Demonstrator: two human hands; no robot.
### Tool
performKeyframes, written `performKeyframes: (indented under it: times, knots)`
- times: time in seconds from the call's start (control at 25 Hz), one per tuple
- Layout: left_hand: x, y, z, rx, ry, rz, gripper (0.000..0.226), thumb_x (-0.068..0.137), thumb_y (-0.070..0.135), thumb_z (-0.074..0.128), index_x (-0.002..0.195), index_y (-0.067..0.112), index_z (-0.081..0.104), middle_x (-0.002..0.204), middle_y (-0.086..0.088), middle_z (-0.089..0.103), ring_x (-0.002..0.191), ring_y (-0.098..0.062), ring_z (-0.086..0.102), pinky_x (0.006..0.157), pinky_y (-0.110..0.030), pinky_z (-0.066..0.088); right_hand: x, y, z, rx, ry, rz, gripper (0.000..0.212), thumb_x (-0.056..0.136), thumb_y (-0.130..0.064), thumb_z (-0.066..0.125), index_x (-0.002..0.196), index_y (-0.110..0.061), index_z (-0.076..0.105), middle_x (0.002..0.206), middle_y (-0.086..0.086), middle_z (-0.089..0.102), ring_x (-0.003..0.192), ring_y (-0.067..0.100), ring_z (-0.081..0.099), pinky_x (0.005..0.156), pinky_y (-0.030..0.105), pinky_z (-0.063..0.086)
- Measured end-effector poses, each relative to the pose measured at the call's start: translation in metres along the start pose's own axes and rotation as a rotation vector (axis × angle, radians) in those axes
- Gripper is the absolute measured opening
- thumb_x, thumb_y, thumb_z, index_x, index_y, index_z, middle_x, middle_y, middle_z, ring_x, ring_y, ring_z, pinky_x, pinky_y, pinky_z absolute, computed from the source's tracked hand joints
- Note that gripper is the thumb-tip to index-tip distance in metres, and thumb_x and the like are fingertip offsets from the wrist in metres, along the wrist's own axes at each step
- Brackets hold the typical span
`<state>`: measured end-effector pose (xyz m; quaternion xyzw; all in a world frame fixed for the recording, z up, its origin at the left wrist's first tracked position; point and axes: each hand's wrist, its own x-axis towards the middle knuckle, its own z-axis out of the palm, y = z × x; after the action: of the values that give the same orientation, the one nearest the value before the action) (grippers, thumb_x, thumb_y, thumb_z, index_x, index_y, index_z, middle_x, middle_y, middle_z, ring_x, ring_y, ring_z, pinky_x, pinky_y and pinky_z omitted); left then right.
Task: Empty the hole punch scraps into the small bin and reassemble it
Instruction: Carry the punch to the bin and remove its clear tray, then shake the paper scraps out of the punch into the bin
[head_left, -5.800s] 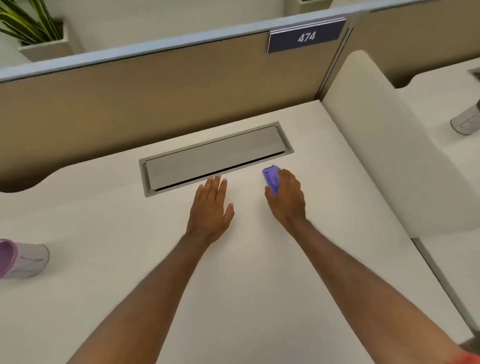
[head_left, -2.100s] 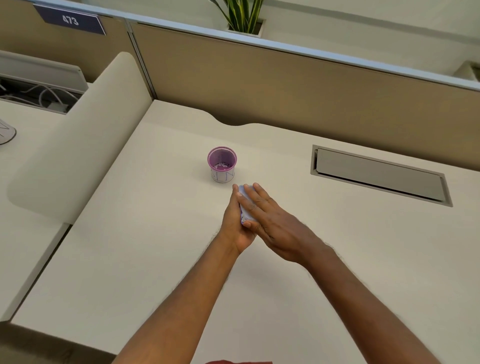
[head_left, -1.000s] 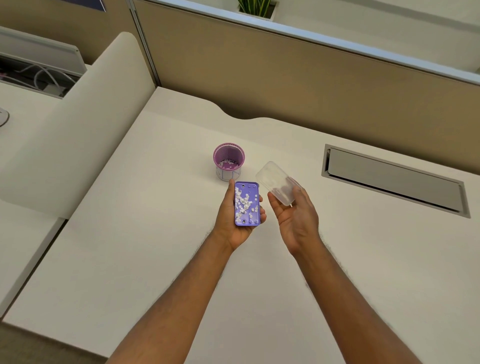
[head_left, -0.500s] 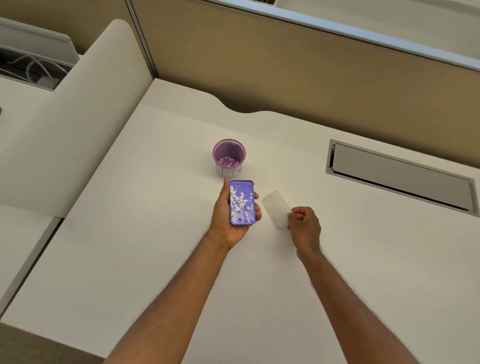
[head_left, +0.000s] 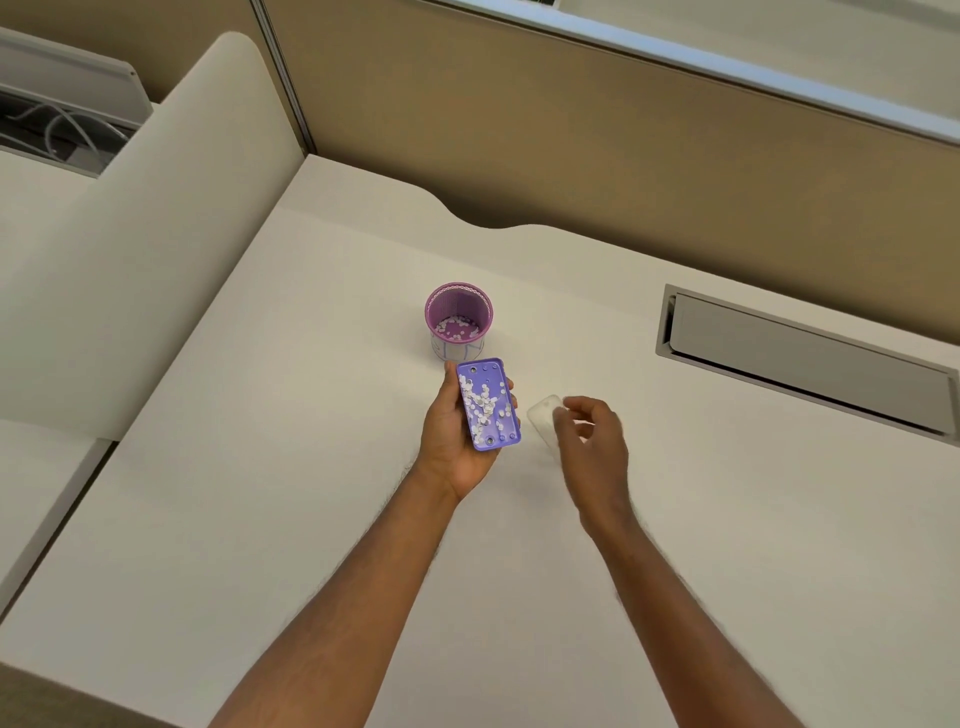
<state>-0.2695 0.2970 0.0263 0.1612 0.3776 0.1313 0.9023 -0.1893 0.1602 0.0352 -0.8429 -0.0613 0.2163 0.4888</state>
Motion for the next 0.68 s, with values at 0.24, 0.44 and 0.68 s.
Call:
performKeyframes:
  times: [0.24,0.44,0.68]
  knots:
    - [0.011,0.019,0.005,0.007,-0.041,0.08,0.062,0.101,0.06,0.037,0.101,0.013,0.077,0.09,-0.007,0.077,0.081,-0.023,0.076,0.07,-0.039,0.063,-0.021,-0.061,0.03,-0.111,-0.264,-0.232,0.062,0.076,-0.045,0.082,0.13,-0.03,0.055,0.117,-0.015,0.054,0.1,-0.012,0.055,0.072,0.004,0.047]
    - [0.02,0.048,0.011,0.103,-0.048,0.145,0.057,0.102,0.058,0.037,0.119,0.014,0.07,0.101,-0.007,0.079,0.089,-0.023,0.077,0.072,-0.035,0.063,0.003,-0.079,0.046,-0.131,-0.235,-0.3,0.058,0.077,-0.03,0.082,0.13,-0.027,0.059,0.117,-0.008,0.058,0.096,-0.007,0.058,0.07,0.008,0.046]
    - [0.033,0.092,0.013,0.333,0.025,0.21,0.048,0.097,0.06,0.045,0.116,0.024,0.07,0.104,0.002,0.081,0.093,-0.017,0.078,0.074,-0.036,0.063,0.035,-0.096,0.065,-0.13,-0.207,-0.425,0.066,0.083,-0.035,0.081,0.142,-0.022,0.052,0.123,-0.003,0.054,0.104,0.003,0.059,0.072,0.009,0.049]
